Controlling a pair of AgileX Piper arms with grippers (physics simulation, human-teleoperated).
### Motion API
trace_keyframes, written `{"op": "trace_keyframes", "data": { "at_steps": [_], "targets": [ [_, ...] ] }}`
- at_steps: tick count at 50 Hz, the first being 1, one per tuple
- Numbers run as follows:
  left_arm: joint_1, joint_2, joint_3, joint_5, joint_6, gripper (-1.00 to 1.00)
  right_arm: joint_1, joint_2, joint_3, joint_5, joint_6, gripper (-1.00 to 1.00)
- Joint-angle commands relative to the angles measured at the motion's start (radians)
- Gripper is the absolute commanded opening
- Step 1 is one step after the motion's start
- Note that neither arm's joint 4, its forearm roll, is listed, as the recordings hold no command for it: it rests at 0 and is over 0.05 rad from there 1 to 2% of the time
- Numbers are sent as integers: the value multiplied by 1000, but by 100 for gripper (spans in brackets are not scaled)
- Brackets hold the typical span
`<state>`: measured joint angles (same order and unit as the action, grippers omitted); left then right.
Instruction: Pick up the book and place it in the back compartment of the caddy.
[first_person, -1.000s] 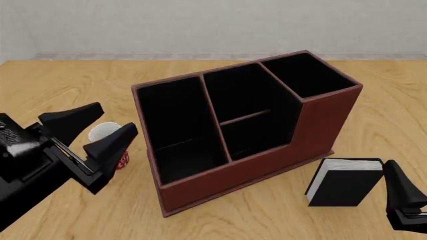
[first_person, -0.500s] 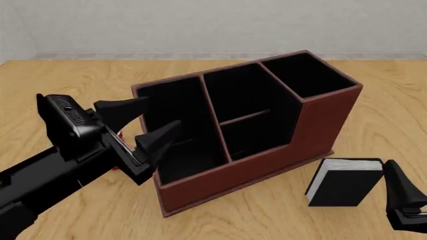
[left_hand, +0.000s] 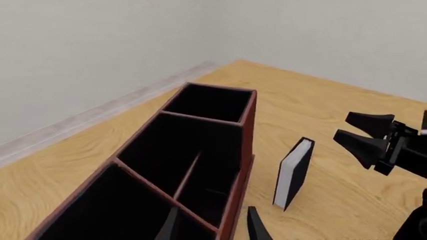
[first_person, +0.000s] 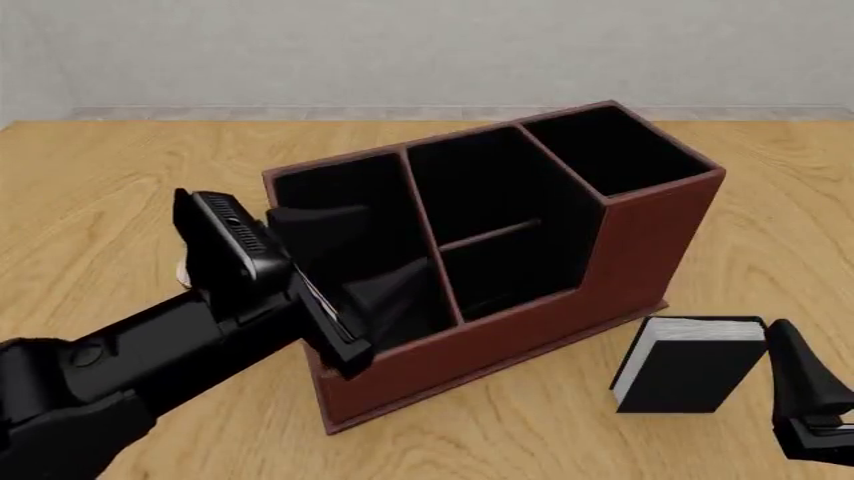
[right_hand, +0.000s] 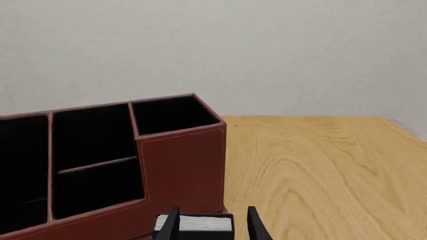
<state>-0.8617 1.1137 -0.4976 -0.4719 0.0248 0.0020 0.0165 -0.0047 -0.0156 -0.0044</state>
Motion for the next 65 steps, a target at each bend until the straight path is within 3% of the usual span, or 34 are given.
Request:
{"op": "trace_keyframes", "data": {
  "at_steps": [1,21,27,65],
  "targets": [
    [-46,72,-36,-27,3,100,0,8,1,-5,6,100],
    [-111,167,-110,-15,11,100,0,-5,0,8,5,100],
    [-124,201,-134,-21,-25,100,0,-4,0,8,4,100],
    [-221,463,-302,-44,30,100,1,-12,-2,13,-1,100]
  ]
}}
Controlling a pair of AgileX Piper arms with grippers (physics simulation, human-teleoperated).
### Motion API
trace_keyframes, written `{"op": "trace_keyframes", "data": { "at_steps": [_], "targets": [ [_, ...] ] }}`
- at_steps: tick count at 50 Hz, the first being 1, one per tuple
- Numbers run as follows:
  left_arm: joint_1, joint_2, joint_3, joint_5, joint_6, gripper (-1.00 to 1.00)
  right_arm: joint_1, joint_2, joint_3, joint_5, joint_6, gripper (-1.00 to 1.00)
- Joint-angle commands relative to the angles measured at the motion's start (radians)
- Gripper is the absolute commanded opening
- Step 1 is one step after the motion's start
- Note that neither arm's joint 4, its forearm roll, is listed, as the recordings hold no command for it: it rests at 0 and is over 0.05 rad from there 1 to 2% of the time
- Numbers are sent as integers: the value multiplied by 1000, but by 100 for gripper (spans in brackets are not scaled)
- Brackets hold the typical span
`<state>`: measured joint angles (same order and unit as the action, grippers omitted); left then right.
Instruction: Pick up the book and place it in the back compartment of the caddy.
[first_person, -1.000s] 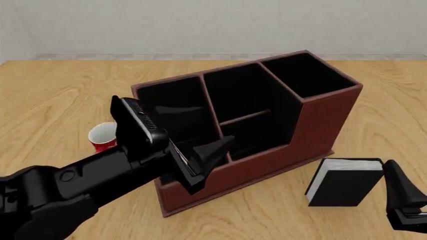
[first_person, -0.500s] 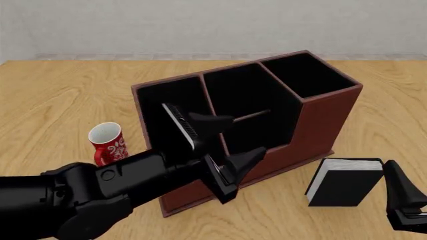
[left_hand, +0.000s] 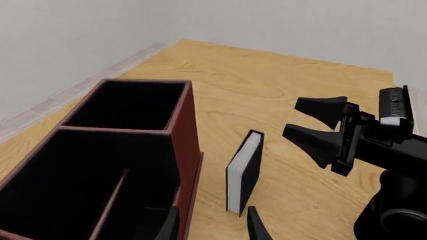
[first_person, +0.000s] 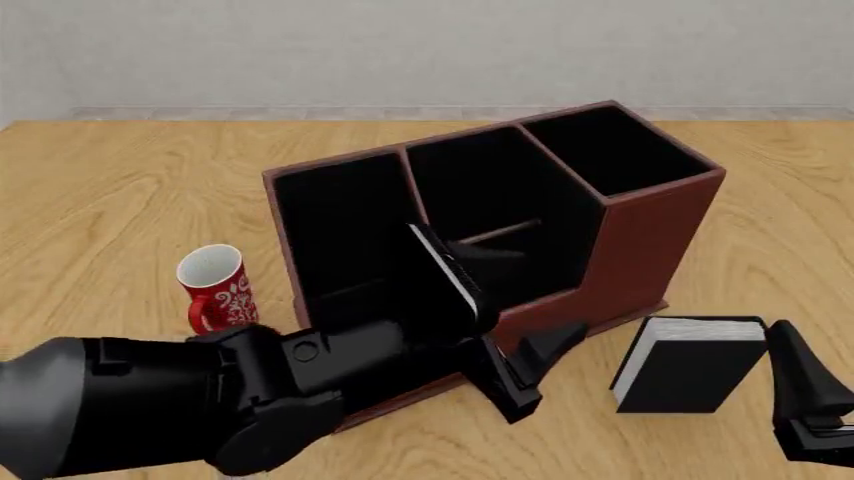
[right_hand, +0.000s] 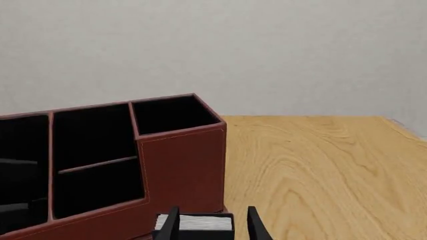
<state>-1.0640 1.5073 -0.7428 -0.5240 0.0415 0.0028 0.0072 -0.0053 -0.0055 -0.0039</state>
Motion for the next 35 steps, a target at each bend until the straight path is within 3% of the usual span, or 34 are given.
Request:
{"op": "trace_keyframes", "data": {
  "at_steps": [1,4,7,35],
  "targets": [
    [-21,79,-63,7,15,100,0,2,0,0,2,100],
    [-23,102,-84,9,14,100,0,0,0,-1,-1,100],
    [-17,101,-90,1,-33,100,0,-1,-1,4,2,100],
    [-88,286,-216,18,-14,100,1,5,0,-3,2,100]
  ]
}}
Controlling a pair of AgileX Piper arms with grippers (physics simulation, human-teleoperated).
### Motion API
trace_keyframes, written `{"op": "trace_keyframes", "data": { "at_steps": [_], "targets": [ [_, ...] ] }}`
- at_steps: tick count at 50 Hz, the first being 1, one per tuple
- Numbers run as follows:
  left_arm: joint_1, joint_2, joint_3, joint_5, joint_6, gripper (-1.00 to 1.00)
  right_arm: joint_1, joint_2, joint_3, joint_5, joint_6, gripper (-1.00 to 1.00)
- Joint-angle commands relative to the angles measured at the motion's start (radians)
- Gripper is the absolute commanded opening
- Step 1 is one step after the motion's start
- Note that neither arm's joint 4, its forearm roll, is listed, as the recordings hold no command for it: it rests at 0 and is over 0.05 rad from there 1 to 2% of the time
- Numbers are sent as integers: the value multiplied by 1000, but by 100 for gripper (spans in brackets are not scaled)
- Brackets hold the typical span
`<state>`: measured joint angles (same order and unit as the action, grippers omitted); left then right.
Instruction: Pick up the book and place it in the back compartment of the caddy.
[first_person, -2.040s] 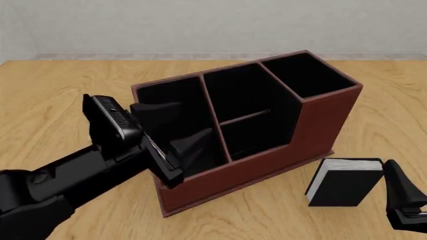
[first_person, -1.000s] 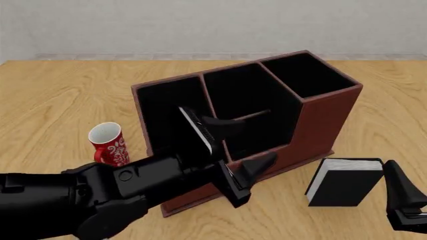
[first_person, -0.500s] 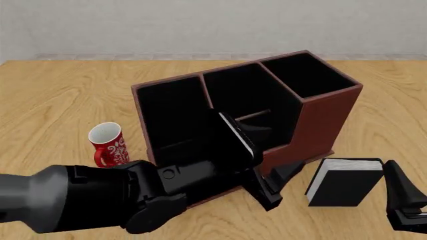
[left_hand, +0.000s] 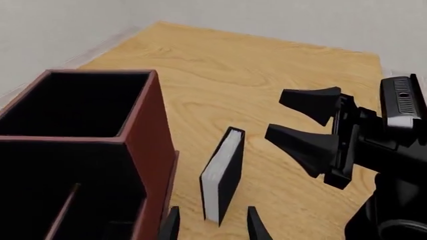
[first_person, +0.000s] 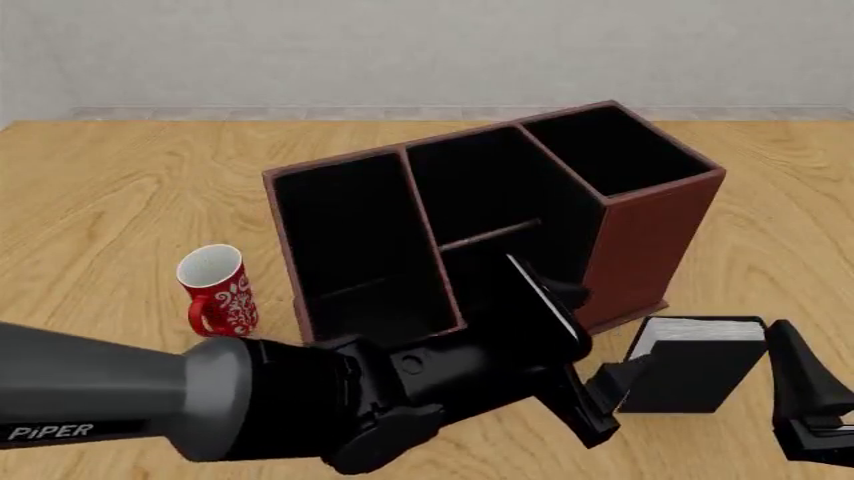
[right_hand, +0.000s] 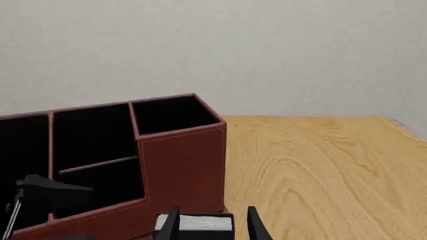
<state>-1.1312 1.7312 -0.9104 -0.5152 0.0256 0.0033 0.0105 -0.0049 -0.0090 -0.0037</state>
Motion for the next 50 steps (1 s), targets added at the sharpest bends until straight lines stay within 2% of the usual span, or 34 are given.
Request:
{"op": "trace_keyframes", "data": {
  "at_steps": [1,15,17,50],
  "targets": [
    [-21,66,-52,9,2,100,0,1,-1,1,1,100],
    [-5,128,-117,19,27,100,0,3,0,-3,0,100],
    [-7,134,-118,9,54,100,0,2,0,-1,0,100],
    [11,262,-240,38,30,100,1,7,0,-7,0,100]
  ]
}}
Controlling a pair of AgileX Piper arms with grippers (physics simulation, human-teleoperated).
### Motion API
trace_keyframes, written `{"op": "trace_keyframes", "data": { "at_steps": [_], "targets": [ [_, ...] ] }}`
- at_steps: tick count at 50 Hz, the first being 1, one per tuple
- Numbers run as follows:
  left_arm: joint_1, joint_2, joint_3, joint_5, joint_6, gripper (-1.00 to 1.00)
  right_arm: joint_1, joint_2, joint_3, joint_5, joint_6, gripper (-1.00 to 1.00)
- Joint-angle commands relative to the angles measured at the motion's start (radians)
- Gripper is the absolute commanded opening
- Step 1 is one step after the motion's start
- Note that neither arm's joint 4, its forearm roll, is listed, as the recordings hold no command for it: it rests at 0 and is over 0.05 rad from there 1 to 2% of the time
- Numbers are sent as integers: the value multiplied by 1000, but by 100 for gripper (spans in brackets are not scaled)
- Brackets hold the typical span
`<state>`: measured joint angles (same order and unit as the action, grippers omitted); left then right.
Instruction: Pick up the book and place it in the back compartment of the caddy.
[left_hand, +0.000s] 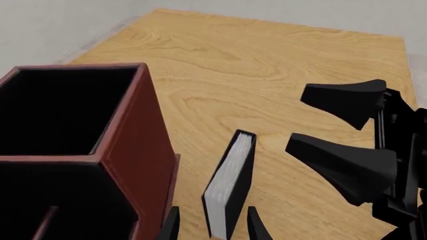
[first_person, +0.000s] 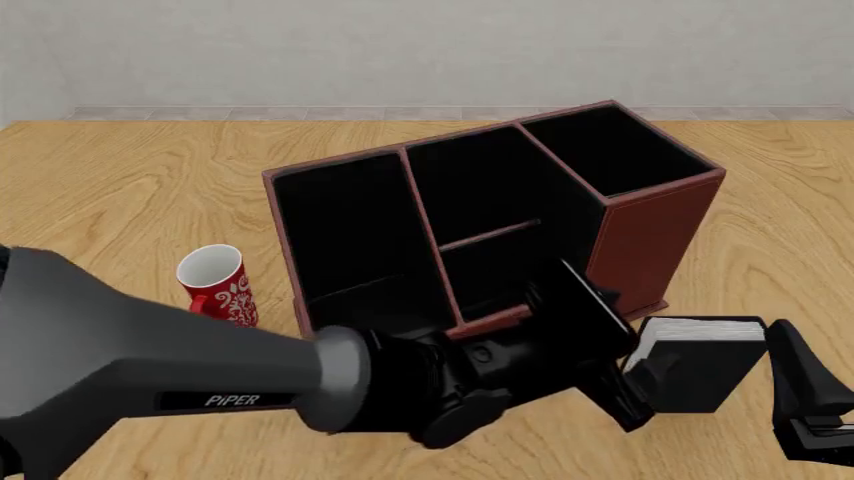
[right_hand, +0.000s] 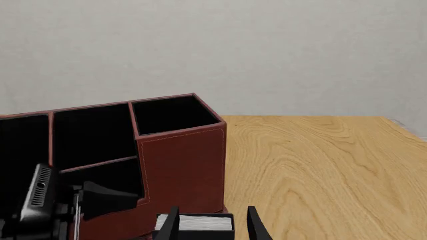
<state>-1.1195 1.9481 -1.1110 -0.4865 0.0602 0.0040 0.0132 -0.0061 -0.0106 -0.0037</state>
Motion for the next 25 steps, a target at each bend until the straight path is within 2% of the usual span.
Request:
{"op": "trace_keyframes", "data": {
  "at_steps": [1,25],
  "targets": [
    [0,45,-39,10,-5,100,0,5,2,-6,0,100],
    [-16,160,-126,44,-27,100,1,4,3,-6,0,100]
  ]
}}
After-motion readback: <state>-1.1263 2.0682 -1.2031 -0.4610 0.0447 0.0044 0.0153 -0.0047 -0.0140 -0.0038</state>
